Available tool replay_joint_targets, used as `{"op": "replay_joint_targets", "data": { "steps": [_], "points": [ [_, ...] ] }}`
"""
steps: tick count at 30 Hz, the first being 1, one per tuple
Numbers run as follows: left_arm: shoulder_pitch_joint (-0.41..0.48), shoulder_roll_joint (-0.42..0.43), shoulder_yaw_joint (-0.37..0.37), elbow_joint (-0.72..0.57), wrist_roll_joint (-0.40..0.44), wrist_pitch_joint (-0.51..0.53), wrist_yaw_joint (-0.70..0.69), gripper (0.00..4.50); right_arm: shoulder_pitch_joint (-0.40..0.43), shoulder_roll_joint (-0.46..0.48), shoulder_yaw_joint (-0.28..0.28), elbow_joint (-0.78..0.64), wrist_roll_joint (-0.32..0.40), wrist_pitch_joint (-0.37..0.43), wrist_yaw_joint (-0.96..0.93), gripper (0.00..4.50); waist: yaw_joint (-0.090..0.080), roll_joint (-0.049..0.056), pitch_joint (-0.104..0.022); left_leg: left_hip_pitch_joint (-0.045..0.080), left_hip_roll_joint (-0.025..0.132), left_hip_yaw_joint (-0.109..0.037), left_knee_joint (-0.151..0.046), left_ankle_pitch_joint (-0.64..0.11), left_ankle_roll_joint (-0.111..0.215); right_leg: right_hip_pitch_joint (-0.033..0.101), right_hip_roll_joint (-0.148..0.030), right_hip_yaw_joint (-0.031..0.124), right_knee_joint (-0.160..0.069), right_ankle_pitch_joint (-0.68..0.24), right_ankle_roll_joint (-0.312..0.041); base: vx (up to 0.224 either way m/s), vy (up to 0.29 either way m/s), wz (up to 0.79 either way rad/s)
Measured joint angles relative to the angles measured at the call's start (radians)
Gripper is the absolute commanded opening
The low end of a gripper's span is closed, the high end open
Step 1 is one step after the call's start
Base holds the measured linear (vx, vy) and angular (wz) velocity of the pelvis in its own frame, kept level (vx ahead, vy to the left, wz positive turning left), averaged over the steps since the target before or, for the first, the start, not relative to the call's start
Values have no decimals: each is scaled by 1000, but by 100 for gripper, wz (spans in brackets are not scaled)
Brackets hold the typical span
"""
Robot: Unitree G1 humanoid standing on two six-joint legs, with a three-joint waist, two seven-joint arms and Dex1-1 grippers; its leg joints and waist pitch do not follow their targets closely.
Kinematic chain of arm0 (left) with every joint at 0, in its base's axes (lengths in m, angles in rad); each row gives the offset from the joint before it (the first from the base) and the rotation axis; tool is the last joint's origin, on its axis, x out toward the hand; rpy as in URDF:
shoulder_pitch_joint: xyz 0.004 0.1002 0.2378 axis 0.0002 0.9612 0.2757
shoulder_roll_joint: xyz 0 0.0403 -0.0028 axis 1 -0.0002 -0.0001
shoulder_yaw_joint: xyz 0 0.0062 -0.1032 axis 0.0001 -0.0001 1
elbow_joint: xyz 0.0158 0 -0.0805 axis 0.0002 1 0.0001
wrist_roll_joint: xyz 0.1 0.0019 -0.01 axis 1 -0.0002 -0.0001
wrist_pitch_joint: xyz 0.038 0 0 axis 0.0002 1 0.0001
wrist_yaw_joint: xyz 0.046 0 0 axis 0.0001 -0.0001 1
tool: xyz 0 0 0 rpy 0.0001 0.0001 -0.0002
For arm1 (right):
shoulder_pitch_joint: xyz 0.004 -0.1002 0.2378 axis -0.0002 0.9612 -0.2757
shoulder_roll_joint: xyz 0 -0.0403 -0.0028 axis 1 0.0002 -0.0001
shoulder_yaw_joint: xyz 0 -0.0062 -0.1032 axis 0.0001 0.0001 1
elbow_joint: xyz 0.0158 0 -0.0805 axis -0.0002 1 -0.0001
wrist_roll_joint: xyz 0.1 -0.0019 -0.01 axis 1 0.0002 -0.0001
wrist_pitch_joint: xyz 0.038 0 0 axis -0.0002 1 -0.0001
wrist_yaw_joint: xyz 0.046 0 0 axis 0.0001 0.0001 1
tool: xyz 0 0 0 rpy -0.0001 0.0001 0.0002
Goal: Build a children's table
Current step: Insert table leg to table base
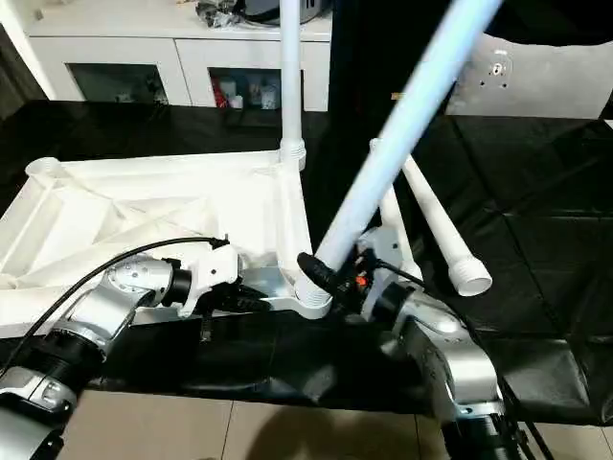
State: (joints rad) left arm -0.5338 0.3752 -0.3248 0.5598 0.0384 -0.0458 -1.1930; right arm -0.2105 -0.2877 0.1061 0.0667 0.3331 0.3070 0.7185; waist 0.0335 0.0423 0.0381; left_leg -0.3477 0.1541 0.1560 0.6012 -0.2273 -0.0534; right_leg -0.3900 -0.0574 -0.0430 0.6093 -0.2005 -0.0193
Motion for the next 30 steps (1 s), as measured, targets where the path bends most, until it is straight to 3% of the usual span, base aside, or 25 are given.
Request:
{"op": "replay_joint_targets", "data": {
  "steps": [3,7,11,18,30],
  "points": [
    [6,7,2,-1,-2,0,0,0,-33,-21,28,23,-20,-5,33,189,-6,3,-2,2,0,0,0,0,0,1,0,0,0,0,0,0,0,0],
    [5,8,-1,-1,-2,0,0,0,-70,-71,80,23,-61,-10,79,188,-6,2,-2,2,0,0,0,0,0,1,0,0,0,0,0,0,0,0],
    [0,8,-7,1,-3,-1,-8,0,-78,-83,97,22,-76,-12,96,188,-4,1,-3,2,1,0,-1,0,0,2,0,-1,-1,0,0,0,0,0],
    [-36,5,-20,49,-2,-18,-37,0,-78,-99,111,5,-91,-12,105,188,-2,3,-2,2,1,-1,-3,0,0,2,0,-1,-4,0,0,0,0,0],
    [-113,-5,-37,172,-1,-76,-73,0,-67,-104,111,-23,-92,0,92,188,-2,15,7,9,1,0,-11,0,0,10,0,-3,-13,-1,1,0,0,0]
  ]
}}
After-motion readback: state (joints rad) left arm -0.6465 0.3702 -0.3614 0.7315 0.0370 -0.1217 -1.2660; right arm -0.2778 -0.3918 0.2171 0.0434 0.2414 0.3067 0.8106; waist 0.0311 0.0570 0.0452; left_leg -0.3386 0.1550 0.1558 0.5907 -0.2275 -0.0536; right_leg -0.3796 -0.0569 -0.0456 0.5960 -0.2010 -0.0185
